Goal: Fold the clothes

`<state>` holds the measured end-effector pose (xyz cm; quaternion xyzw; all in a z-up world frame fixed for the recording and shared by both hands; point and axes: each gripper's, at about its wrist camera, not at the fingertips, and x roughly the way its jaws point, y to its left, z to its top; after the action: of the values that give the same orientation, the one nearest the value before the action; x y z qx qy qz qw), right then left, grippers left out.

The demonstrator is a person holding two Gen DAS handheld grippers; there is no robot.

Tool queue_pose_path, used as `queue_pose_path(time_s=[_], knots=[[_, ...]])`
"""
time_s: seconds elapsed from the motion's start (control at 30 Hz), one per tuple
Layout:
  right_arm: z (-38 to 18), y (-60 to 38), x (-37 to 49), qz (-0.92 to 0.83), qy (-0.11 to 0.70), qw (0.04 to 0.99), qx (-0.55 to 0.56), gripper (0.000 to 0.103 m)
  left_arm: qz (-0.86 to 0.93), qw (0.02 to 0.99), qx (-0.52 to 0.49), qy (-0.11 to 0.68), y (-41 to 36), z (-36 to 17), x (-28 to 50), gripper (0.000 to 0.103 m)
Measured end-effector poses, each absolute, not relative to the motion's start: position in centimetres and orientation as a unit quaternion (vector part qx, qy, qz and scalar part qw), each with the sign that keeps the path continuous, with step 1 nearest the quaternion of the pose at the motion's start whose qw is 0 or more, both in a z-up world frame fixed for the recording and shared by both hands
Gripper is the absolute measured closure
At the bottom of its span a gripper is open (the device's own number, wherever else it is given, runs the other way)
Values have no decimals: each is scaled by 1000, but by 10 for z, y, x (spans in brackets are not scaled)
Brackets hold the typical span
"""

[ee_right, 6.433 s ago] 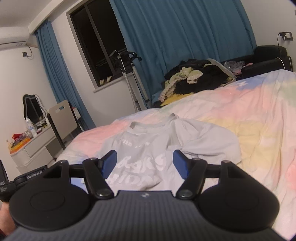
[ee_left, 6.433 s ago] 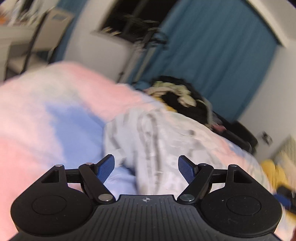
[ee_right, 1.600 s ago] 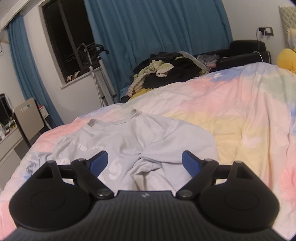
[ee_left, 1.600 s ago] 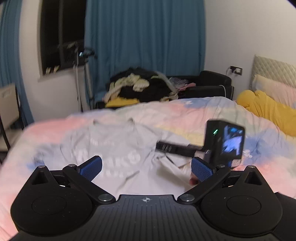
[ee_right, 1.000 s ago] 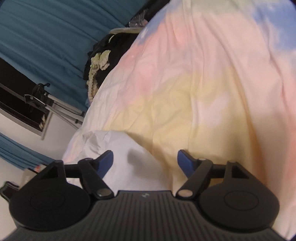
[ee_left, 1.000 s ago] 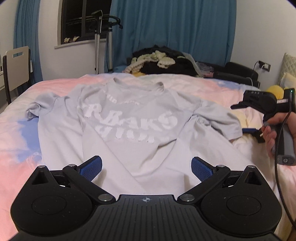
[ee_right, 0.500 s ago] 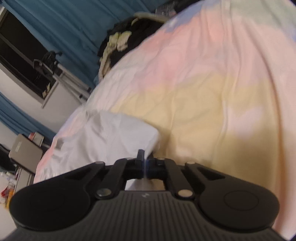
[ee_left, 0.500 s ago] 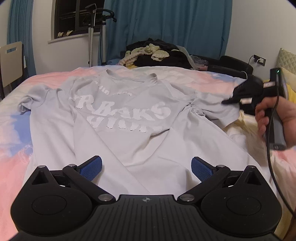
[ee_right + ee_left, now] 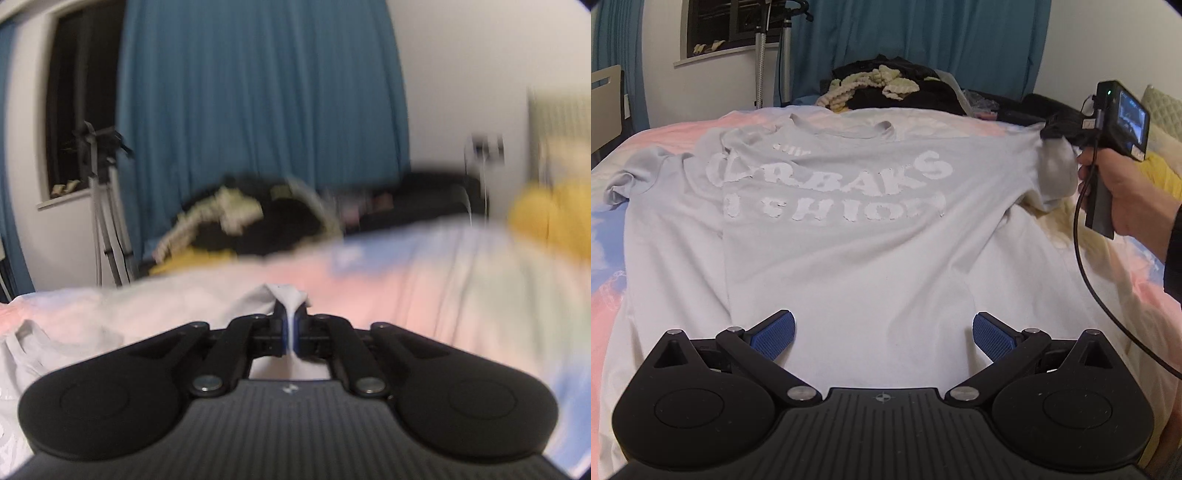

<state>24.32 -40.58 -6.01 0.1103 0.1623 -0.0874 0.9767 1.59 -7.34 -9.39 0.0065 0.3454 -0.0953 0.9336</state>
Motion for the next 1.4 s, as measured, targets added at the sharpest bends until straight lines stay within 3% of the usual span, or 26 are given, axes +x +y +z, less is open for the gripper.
queue_pose_path(time_s=[0.1,0.17,0.2,0.23,0.33,0.6,0.7,0.93,1.17,1.2,1.23,1.27,1.33,1.37,1.4], knots=[[-81,-414,245,-84,186,971,126,91,-93,933,9,348,-73,-97,21,0],[-93,-419,246,-81,199,967,134,68,-92,933,9,347,-73,-98,23,0],[-94,-419,243,-78,199,968,135,51,-91,934,10,346,-72,-98,24,0],[-93,-418,238,-74,196,969,135,42,-90,934,10,345,-72,-98,23,0],[-83,-412,219,-69,191,970,137,32,-85,937,4,339,-69,-94,22,0],[-29,-380,145,-24,179,966,183,31,-64,930,-70,356,-12,-55,1,0],[-8,-360,112,20,187,960,209,29,-42,927,-55,369,23,-37,-18,0],[-10,-298,52,138,249,927,244,29,-31,872,-29,488,82,-34,-50,0],[-35,-242,36,153,305,924,172,29,-40,808,-6,588,90,-59,-44,5],[-38,-236,36,153,308,926,157,29,-50,796,-1,603,87,-64,-43,12],[-42,-230,36,153,310,928,141,29,-55,787,5,615,85,-68,-42,27],[-43,-225,36,158,312,928,130,29,-59,778,11,625,83,-71,-43,35],[-46,-216,34,169,310,929,116,29,-68,762,17,643,80,-75,-45,67],[-47,-213,34,174,309,928,112,29,-72,758,13,648,81,-75,-46,76],[-47,-210,33,180,309,928,108,29,-73,756,8,651,83,-72,-48,91]])
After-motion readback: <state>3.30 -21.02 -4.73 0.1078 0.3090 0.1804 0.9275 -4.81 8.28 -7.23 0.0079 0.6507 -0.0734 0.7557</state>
